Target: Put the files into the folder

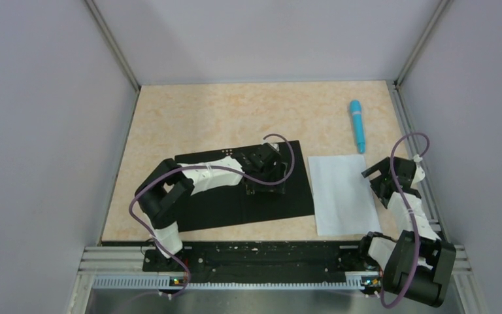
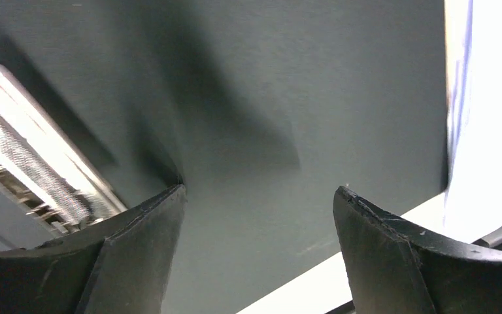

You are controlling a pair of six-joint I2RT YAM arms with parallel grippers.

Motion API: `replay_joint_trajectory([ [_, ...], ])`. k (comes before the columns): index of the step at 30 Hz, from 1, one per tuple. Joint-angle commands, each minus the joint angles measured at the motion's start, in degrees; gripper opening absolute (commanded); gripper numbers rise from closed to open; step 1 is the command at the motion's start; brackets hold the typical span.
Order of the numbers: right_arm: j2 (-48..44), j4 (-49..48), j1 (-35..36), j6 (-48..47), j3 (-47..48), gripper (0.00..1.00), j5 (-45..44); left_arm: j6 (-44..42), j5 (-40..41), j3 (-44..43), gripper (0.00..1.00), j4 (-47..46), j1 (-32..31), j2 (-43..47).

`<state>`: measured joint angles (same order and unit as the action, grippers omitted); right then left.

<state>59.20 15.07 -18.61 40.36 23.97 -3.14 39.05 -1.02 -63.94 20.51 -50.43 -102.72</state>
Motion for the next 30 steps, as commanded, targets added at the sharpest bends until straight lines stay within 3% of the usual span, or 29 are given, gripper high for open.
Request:
replay_joint_trajectory([
  [1, -0.1, -1.7, -0.4, 0.5, -1.5, 0.99, 2.9, -1.6, 6.1, 4.7, 0.89, 9.9, 3.3, -0.6],
  [13, 1.0, -2.1, -0.1, -0.1, -2.3, 0.99, 6.4, -3.1, 8.1, 8.2, 0.89, 12.2, 8.3, 3.8],
  [21, 1.3, -2.4, 5.1, 1.7, -4.0, 0.99, 5.3, -3.2, 8.6, 9.3, 0.89, 13.7, 9.4, 6.2],
  [30, 1.0, -1.8, 8.7, 4.7, -4.9, 0.99, 6.9, -1.2, 2.9, -3.0, 0.89, 16.0, 5.4, 8.3],
])
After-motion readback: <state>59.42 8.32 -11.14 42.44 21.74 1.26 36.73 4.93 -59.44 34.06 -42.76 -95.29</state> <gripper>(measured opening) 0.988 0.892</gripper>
